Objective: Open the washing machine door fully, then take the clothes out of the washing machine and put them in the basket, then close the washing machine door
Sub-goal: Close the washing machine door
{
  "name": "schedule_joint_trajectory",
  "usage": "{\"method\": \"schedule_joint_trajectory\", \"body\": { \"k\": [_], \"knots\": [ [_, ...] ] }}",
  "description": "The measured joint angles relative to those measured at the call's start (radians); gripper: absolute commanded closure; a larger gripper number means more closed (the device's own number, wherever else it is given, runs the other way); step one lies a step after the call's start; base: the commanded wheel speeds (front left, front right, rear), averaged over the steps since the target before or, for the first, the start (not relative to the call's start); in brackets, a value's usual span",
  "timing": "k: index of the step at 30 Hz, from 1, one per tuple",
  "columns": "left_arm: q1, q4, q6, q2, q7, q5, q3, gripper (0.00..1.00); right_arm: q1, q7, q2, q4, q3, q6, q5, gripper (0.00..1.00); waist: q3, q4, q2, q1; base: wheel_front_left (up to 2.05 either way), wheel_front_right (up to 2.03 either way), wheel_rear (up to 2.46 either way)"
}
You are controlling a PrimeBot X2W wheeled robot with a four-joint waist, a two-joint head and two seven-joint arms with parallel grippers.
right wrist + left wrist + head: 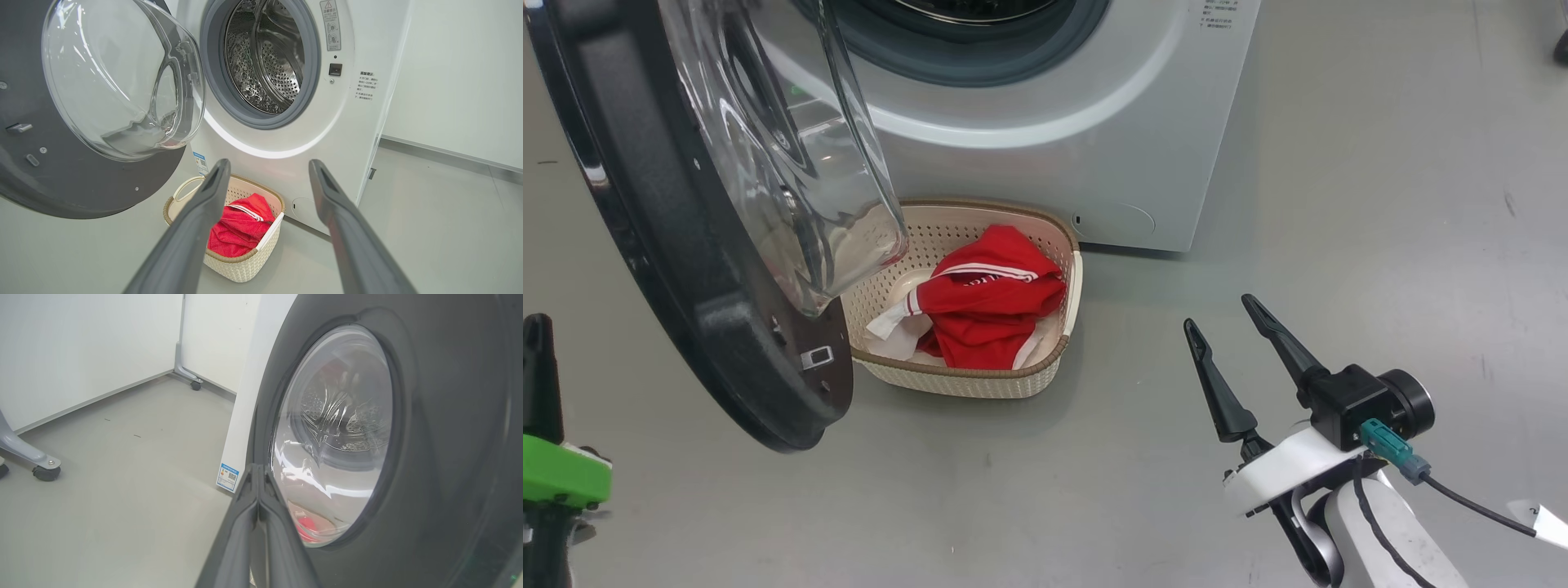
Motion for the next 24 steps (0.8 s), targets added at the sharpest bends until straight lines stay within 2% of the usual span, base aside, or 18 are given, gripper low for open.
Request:
{"method": "schedule_joint_trajectory", "body": {
  "k": [1,2,3,7,11,15,24],
  "knots": [
    [0.007,0.005,0.0,0.002,-0.03,0.009,-0.012,1.0,0.0,0.0,0.0,0.0,0.0,0.0,0.0,0.0,0.0,0.0,0.0,0.0,0.0,0.0,0.0],
    [0.012,0.015,0.0,-0.001,-0.058,0.012,-0.015,0.62,0.0,0.0,0.0,0.0,0.001,0.0,0.0,0.0,0.0,0.0,0.0,0.0,0.0,0.0,0.0],
    [0.019,0.022,0.0,-0.004,-0.092,0.013,-0.019,0.0,0.0,0.0,0.0,0.0,0.001,0.0,0.0,0.0,0.0,0.0,0.0,0.0,0.0,0.0,0.0],
    [0.051,0.048,0.0,0.012,-0.19,0.047,-0.074,0.0,0.001,0.0,0.0,0.0,0.003,0.001,0.0,0.0,-0.001,-0.002,0.0,0.0,0.0,0.0,0.0],
    [0.062,0.084,0.0,0.014,-0.286,0.058,-0.082,0.0,0.001,0.0,0.001,0.0,0.002,0.001,0.0,0.0,-0.003,-0.004,0.0,0.0001,0.0,0.0,0.0],
    [0.081,0.113,0.0,0.041,-0.352,0.094,-0.129,0.0,0.005,0.0,0.001,0.0,0.001,0.001,0.001,0.0,-0.006,-0.005,0.0,0.0,0.0,0.0,0.0],
    [0.091,0.183,0.0,0.057,-0.481,0.109,-0.173,0.0,0.012,0.0,0.001,0.0,0.001,0.002,0.001,0.0,-0.011,-0.004,0.0,0.0,0.0,0.0,0.0]
  ]
}}
